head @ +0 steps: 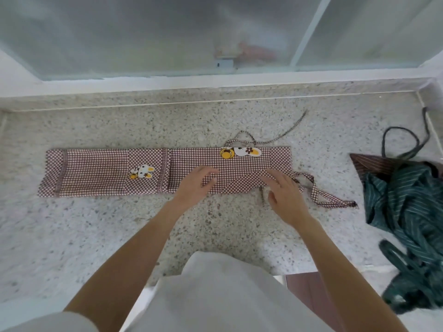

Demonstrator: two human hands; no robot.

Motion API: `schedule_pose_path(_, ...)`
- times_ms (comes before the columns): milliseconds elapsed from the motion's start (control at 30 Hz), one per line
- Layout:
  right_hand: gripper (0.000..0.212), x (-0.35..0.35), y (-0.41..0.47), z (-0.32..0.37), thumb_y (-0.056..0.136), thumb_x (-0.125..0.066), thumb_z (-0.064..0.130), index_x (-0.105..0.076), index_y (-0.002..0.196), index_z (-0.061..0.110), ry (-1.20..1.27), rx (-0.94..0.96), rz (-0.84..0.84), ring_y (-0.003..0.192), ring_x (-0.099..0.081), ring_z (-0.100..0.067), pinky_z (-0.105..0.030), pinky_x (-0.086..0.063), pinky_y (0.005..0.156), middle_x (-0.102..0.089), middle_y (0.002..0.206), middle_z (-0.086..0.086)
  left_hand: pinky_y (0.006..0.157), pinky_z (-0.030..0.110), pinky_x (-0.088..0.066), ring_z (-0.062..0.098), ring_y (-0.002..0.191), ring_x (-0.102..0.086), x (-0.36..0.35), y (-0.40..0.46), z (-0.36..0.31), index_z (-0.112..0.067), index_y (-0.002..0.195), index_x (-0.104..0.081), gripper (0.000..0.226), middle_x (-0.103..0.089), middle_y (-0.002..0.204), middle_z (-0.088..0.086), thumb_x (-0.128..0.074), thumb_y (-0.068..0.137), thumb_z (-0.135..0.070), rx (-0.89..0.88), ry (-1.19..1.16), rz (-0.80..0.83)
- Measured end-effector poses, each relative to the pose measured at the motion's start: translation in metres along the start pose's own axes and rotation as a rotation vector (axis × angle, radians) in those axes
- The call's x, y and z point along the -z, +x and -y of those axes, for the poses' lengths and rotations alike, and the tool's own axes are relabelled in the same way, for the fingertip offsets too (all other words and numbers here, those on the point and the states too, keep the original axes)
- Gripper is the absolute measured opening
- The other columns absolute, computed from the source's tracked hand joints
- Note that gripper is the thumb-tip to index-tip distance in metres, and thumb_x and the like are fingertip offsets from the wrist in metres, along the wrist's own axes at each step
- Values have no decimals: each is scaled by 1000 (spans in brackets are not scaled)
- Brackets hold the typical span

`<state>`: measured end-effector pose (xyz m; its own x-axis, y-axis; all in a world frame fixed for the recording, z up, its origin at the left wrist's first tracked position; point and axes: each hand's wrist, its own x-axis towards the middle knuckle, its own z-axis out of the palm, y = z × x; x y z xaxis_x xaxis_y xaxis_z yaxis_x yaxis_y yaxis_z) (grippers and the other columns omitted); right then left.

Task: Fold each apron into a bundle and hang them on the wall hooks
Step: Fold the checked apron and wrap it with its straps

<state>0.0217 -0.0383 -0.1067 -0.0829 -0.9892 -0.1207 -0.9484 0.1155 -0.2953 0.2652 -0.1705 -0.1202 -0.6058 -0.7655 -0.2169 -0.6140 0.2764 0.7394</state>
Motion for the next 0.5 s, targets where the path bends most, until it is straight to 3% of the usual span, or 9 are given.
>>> schedule_pose_path(100,44,-15,20,71,90,-42,17,-48,133,10,100,110,-10,122,-49,-30,-44,-44,99,-47,138,-13,87,23,-47,7,102,-57,36,-32,21,-21,118,-59,25,-58,116,-3,-52,94,-27,20,-41,-92)
schedule_pose_path(200,45,-39,41,151,88,-49,12,-48,132,10,163,212,21,119,-51,-29,-45,-47,96,-50,134,-12,77,14,-43,5,99,-54,74,-73,66,-22,128,-51,35,-51,121,-4,-52,94,-28,106,-33,-208)
schedule_pose_path(300,51,-65,58,227,89,-49,15,-40,139,17,171,282,61,123,-47,-26,-42,-44,100,-47,138,-6,71,24,-44,8,94,-52,111,-111,121,-16,138,-39,47,-40,120,-1,-54,93,-22,240,-18,-362)
schedule_pose_path(400,56,-87,73,289,92,-46,18,-29,146,25,154,248,93,132,-36,-23,-39,-34,107,-38,146,-4,74,32,-46,20,93,-56,148,-139,178,-12,136,-42,46,-45,122,9,-55,92,-18,357,38,-390)
schedule_pose_path(500,48,-108,83,317,93,-45,23,-37,140,20,15,119,138,136,-30,-25,-44,-26,112,-35,147,-5,86,43,-45,34,107,-53,176,-151,223,-12,127,-51,38,-49,123,15,-56,91,-20,424,136,-392)
